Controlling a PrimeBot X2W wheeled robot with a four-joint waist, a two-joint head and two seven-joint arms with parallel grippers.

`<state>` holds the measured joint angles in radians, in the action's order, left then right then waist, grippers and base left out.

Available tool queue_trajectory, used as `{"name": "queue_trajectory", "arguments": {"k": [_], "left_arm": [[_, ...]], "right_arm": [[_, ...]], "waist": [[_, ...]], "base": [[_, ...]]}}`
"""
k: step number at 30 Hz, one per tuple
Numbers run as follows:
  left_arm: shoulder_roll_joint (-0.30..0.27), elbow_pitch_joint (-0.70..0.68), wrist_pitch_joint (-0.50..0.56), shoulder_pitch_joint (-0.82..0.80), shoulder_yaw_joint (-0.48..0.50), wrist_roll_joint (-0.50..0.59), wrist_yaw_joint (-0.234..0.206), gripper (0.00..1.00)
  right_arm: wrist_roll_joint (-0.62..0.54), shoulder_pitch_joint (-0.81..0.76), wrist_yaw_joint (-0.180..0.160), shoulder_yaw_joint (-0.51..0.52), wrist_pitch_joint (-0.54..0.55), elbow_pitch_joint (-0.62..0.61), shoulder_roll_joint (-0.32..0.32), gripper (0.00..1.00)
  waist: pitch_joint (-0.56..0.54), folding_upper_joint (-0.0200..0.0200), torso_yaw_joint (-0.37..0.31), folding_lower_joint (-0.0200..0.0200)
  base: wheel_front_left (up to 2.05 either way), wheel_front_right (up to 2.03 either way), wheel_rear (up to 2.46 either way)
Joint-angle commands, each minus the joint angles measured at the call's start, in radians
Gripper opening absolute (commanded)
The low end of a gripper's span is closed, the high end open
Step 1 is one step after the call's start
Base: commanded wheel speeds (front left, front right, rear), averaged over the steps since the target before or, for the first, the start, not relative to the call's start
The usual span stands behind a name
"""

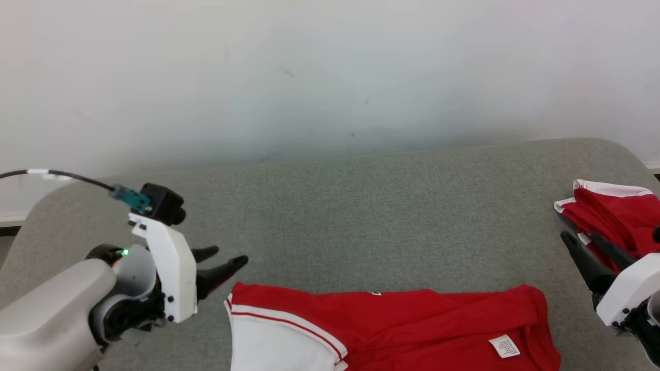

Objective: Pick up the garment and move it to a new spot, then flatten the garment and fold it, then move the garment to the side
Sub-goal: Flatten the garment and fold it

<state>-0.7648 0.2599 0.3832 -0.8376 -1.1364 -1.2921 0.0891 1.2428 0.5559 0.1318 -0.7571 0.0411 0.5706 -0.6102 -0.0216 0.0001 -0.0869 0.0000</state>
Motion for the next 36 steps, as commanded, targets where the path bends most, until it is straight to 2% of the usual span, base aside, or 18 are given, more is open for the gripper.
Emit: {"name": "queue_trajectory", "arguments": {"k": [1,7,12,17,20,23,26,28,29,30,31,32,36], "left_arm": [[-0.01,-0.006,-0.067,0.028,0.016,0.027,-0.023,1.0],[-0.009,-0.039,-0.362,0.099,0.091,0.108,-0.121,1.0],[-0.018,-0.081,-0.576,0.186,0.155,0.135,-0.238,1.0],[-0.003,-0.153,-0.646,0.304,0.266,0.16,-0.349,1.0],[0.054,-0.221,-0.647,0.406,0.428,0.233,-0.398,1.0],[0.117,-0.266,-0.647,0.534,0.562,0.351,-0.406,1.0],[0.204,-0.293,-0.647,0.645,0.671,0.438,-0.386,1.0],[0.257,-0.295,-0.647,0.711,0.72,0.496,-0.369,1.0],[0.257,-0.295,-0.647,0.711,0.72,0.496,-0.369,1.0],[0.312,-0.296,-0.648,0.762,0.77,0.547,-0.348,1.0],[0.312,-0.296,-0.648,0.762,0.77,0.547,-0.348,1.0],[0.364,-0.292,-0.648,0.801,0.81,0.595,-0.324,1.0],[0.44,-0.275,-0.648,0.843,0.853,0.681,-0.276,1.0]], "right_arm": [[-0.014,-0.013,-0.002,0.016,-0.053,-0.035,0.0,1.0],[-0.032,-0.078,-0.002,0.108,-0.236,-0.101,0.002,1.0],[-0.103,-0.165,-0.002,0.215,-0.3,-0.161,0.021,1.0],[-0.227,-0.282,-0.002,0.397,-0.306,-0.225,0.094,1.0],[-0.317,-0.363,-0.002,0.491,-0.306,-0.29,0.161,1.0],[-0.397,-0.438,-0.002,0.547,-0.306,-0.335,0.22,1.0],[-0.453,-0.498,-0.002,0.579,-0.306,-0.357,0.258,1.0],[-0.484,-0.531,-0.002,0.604,-0.301,-0.356,0.276,1.0],[-0.484,-0.531,-0.002,0.604,-0.301,-0.356,0.276,1.0],[-0.5,-0.558,-0.002,0.628,-0.292,-0.35,0.298,1.0],[-0.5,-0.558,-0.002,0.628,-0.292,-0.35,0.298,1.0],[-0.522,-0.574,-0.002,0.648,-0.28,-0.339,0.31,1.0],[-0.548,-0.574,-0.002,0.665,-0.245,-0.321,0.335,1.0]], "waist": [[-0.005,-0.0001,0.0,0.0],[-0.017,-0.0001,0.008,0.0],[-0.019,-0.0001,0.018,0.0],[-0.014,-0.0001,0.023,0.0],[-0.004,-0.0001,0.025,0.0],[0.004,-0.0001,0.026,0.0],[0.009,-0.0001,0.024,0.0],[0.01,-0.0001,0.023,0.0],[0.01,-0.0001,0.023,0.0],[0.013,-0.0001,0.021,0.0],[0.013,-0.0001,0.021,0.0],[0.016,-0.0001,0.019,0.0],[0.021,-0.0001,0.016,0.0]], "base": [[0.0,0.0,0.0],[0.0,0.0,0.0],[0.0,0.0,0.0],[0.0,0.0,0.0],[0.0,0.0,0.0],[0.0,0.0,0.0],[0.0,0.0,0.0],[0.0,0.0,0.0],[0.0,0.0,0.0],[0.0,0.0,0.0],[0.0,0.0,0.0],[0.0,0.0,0.0],[0.0,0.0,0.0]]}}
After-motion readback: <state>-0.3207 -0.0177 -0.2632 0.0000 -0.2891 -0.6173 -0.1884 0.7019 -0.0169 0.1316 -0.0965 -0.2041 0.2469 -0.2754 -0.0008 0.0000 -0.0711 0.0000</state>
